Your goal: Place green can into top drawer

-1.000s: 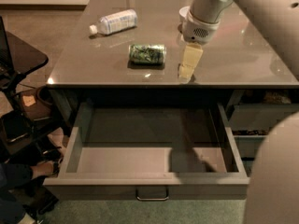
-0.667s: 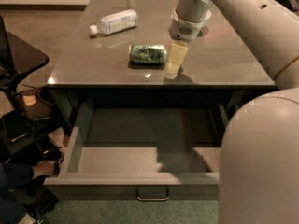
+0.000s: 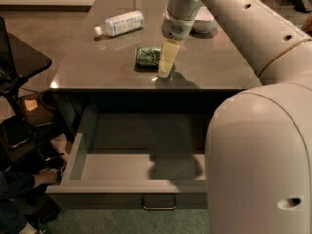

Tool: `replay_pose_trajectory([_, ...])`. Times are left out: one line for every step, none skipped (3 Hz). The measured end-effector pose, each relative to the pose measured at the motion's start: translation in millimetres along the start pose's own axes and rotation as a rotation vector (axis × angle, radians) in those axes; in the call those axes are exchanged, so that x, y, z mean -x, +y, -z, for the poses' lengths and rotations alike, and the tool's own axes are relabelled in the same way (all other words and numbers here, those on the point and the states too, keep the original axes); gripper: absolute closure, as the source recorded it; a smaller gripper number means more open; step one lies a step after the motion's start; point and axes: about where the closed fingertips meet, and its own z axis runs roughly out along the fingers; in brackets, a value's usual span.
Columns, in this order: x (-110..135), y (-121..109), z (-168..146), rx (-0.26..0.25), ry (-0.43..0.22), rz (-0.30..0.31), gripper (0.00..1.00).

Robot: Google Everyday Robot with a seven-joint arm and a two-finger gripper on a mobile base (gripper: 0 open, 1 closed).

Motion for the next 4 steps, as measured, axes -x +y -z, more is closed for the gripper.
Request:
replay_pose_trajectory([-17.0, 2.0, -16.8, 0.033, -0.002, -0.034, 0.00])
replay_pose_trajectory([-17.3, 1.8, -17.2, 0.033, -0.003, -0.034, 0.00])
replay_pose_trajectory([-17.3, 1.8, -17.2, 0.033, -0.003, -0.034, 0.19])
replay_pose_trajectory([-17.3, 1.8, -17.2, 0.033, -0.003, -0.034, 0.42])
